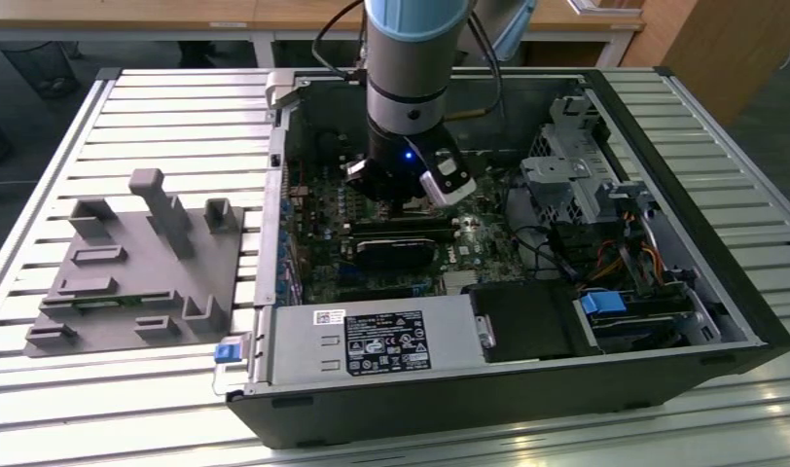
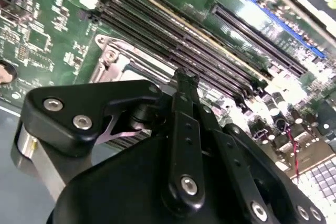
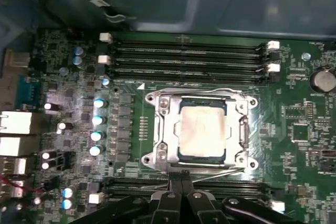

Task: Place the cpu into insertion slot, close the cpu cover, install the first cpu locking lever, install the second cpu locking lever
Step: 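Install the second cpu locking lever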

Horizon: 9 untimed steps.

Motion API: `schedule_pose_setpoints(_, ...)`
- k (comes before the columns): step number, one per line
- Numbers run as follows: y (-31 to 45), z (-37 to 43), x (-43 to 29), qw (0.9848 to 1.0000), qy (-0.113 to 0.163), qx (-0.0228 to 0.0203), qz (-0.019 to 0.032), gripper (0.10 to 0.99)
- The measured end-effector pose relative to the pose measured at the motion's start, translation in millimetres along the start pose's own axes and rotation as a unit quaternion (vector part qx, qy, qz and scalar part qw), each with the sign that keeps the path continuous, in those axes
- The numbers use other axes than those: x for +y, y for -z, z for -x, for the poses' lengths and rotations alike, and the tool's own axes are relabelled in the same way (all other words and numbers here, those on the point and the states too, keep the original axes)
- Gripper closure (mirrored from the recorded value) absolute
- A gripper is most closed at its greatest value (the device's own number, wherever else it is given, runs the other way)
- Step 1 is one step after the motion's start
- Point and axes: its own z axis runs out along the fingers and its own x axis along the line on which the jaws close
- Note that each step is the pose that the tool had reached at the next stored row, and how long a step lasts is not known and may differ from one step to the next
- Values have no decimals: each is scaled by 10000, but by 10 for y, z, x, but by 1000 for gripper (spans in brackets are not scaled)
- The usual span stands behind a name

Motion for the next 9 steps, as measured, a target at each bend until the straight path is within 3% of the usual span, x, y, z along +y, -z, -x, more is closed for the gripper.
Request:
schedule_pose_setpoints(6,-32,-62,-42,9999,-1,-3,155,980)
schedule_pose_setpoints(9,-71,-70,-50,9998,-3,-4,202,980)
